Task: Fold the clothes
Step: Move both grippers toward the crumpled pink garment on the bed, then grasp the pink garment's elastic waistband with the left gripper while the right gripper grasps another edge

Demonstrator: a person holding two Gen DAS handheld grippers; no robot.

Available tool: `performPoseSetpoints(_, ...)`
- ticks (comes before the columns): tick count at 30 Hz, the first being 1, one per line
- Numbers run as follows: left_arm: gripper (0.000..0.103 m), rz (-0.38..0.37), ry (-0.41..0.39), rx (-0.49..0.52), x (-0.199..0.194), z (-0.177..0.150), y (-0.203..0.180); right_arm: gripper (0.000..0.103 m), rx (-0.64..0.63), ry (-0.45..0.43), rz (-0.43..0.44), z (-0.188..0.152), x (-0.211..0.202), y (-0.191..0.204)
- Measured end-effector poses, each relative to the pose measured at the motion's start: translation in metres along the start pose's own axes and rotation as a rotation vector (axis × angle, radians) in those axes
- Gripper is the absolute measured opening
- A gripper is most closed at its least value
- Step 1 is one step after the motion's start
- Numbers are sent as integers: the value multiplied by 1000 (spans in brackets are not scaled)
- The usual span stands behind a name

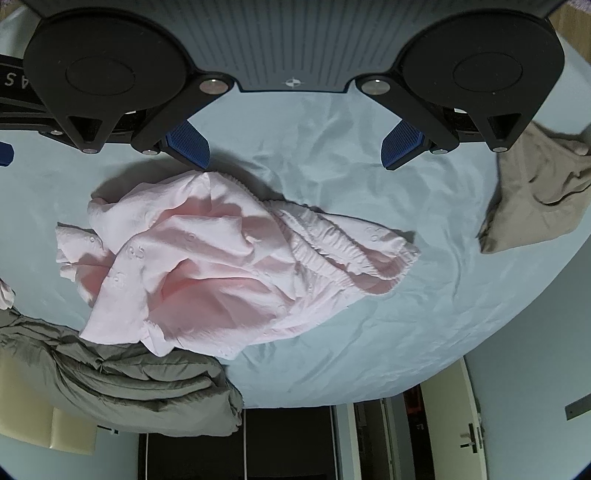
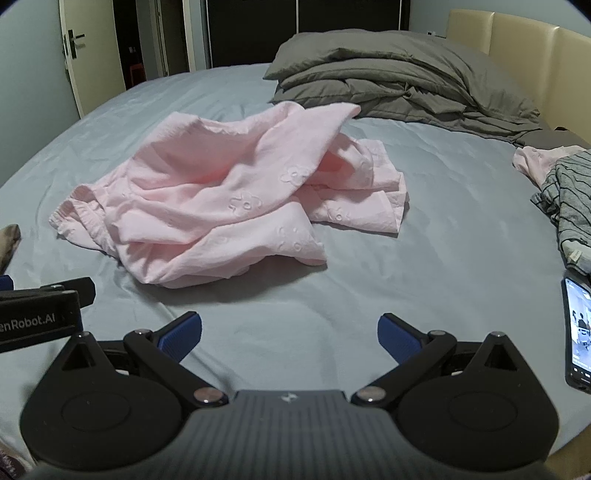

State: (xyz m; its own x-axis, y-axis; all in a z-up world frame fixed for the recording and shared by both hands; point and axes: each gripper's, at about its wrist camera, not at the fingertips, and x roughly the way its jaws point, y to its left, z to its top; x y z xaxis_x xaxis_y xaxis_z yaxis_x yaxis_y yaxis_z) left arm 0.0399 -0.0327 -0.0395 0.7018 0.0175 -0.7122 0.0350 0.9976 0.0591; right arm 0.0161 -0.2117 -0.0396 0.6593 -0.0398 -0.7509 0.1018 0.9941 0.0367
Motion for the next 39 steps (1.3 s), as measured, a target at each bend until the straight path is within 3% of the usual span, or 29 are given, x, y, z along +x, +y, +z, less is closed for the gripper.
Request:
performPoseSetpoints(9,101,-47,-2,-11,26,8,-15,101,-30,-38,-13,27,38,-12)
performPoseSetpoints(13,101,-85,-5,-24,42,15,-26,90,-15,-44,-22,43,59,-24)
performPoseSetpoints(17,95,-99,10,-30,59,21,-36,86,0,-55,-46,60,82,-40)
performPoseSetpoints(23,67,-144,23,-64,74,30,-32,75,-6,-24,-57,80,120,-61)
performPoseSetpoints(25,49,-161,27,-77,79,33,-29,49,-7,-1,-48,84,132,-67)
performPoseSetpoints(27,33,-178,31,-91,83,36,-26,36,-5,27,-22,87,141,-69)
performPoseSetpoints(31,20,-208,36,-118,90,41,-18,7,-51,52,13,93,146,-64)
performPoseSetpoints(33,11,-223,28,-128,86,46,-12,5,-76,42,26,97,142,-61)
performPoseSetpoints(39,6,-213,-44,-136,53,66,8,1,-103,-10,19,118,112,-64)
